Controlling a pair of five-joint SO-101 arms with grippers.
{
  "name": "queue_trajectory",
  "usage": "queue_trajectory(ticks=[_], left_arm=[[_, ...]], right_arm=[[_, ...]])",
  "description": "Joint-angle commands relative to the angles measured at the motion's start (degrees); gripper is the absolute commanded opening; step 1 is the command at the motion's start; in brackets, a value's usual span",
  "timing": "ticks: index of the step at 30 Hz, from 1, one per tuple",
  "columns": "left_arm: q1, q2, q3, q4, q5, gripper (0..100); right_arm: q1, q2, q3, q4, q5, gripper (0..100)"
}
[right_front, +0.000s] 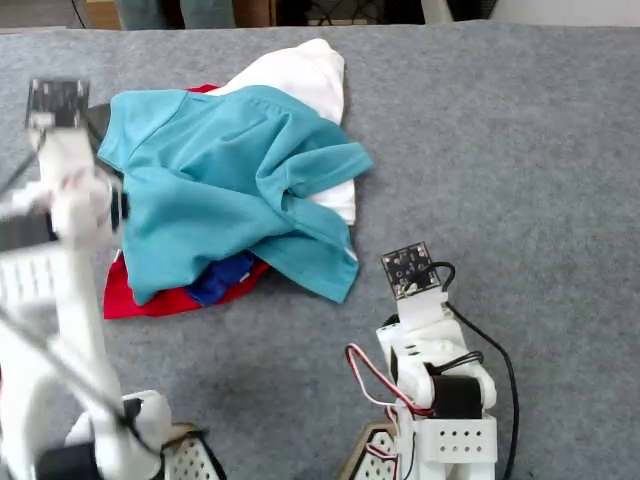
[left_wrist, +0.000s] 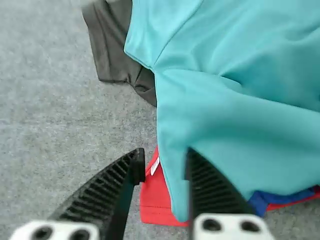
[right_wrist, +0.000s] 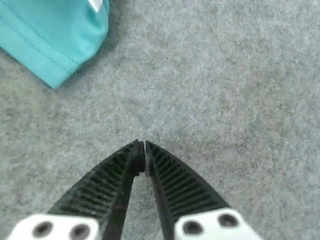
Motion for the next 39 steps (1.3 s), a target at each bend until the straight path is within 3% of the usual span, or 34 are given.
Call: queue_trajectory(ticks=[1, 5, 7, 11, 15, 17, 20, 23, 27, 31, 39], left_arm=[[0.6, 15.0, -13.8, 1.8, 3.3, 6], [0.9, 26.3, -23.1, 1.5, 5.1, 8], [2.2, 32.1, -27.0, 2.0, 6.6, 14], [4.8, 42.1, -34.8, 8.2, 17.9, 27], [7.9, 52.4, -40.7, 10.9, 18.9, 29], [9.0, 56.5, -42.9, 10.9, 18.9, 24], [9.5, 59.3, -48.2, 13.0, 18.9, 4], [9.5, 59.3, -54.4, 18.6, 19.3, 4], [8.6, 56.3, -66.6, 27.6, 19.0, 3], [4.5, 45.5, -68.1, 27.5, 19.0, 3], [-2.1, 10.1, -46.9, 27.4, 12.1, 3]], right_arm=[[-0.4, -4.5, 0.0, 0.2, 0.3, 1.5], [-0.4, -4.5, 0.0, 0.2, 0.3, 1.5], [-0.4, -4.5, 0.0, 0.2, 0.3, 1.5], [-0.4, -4.5, 0.0, 0.2, 0.3, 1.5], [-0.4, -4.5, 0.0, 0.2, 0.3, 1.5], [-0.4, -4.5, 0.0, 0.2, 0.3, 1.5], [-0.4, -4.5, 0.0, 0.2, 0.3, 1.5], [-0.4, -4.5, 0.0, 0.2, 0.3, 1.5], [-0.4, -4.5, 0.0, 0.2, 0.3, 1.5], [-0.4, -4.5, 0.0, 0.2, 0.3, 1.5], [-0.4, -4.5, 0.0, 0.2, 0.3, 1.5]])
